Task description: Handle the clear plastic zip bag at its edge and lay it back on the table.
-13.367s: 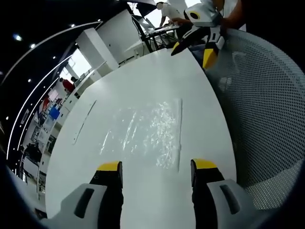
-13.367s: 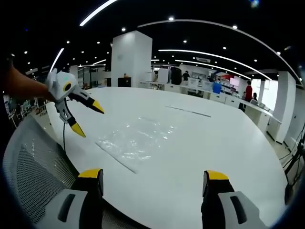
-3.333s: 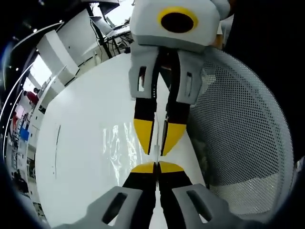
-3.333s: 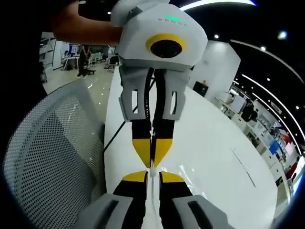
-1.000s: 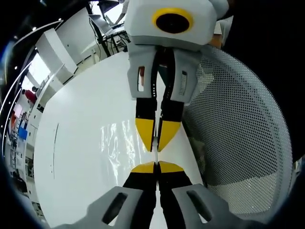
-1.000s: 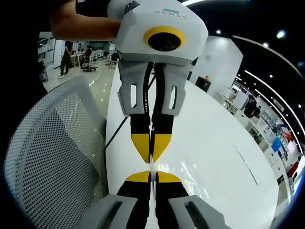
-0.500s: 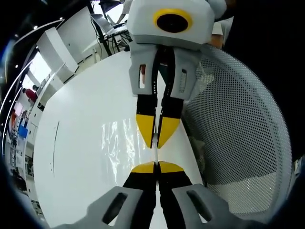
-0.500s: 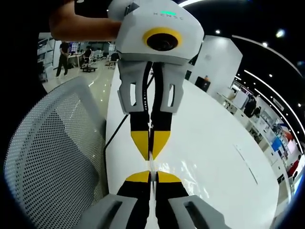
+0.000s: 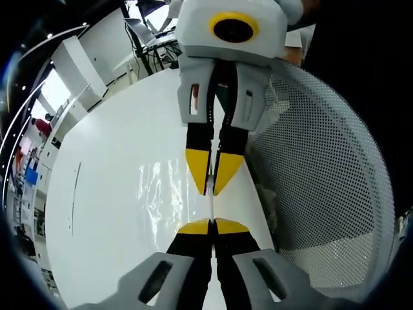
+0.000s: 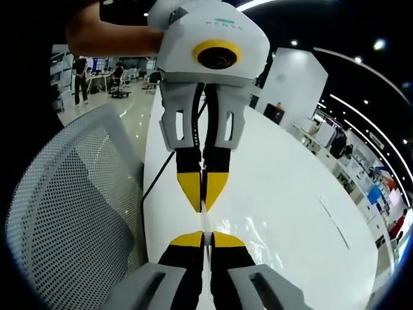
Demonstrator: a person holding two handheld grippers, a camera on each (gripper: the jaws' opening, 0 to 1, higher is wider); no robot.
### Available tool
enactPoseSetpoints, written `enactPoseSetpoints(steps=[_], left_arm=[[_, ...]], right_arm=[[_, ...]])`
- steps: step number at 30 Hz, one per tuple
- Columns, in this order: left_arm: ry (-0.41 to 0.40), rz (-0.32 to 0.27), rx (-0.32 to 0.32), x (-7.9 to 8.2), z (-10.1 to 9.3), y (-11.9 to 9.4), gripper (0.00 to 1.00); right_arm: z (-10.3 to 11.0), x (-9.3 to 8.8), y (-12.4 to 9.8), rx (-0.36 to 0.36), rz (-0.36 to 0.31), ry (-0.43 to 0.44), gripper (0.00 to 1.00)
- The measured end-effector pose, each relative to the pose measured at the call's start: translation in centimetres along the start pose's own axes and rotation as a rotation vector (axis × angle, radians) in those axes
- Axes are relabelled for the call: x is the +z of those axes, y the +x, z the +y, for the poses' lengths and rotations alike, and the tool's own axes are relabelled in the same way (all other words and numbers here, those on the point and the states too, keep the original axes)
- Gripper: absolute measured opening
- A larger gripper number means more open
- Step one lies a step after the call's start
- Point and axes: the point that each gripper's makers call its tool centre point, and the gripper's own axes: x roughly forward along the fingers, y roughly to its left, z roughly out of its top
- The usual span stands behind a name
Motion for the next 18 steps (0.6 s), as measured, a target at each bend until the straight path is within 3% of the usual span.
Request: enactPoseSetpoints(steps=[18], left_arm=[[-0.012, -0.002, 0.005, -0.34, 0.13, -0.24, 0.00]], right_arm=[[-0.18, -0.06, -0.12, -0.003, 0.001, 0.001, 0.00]])
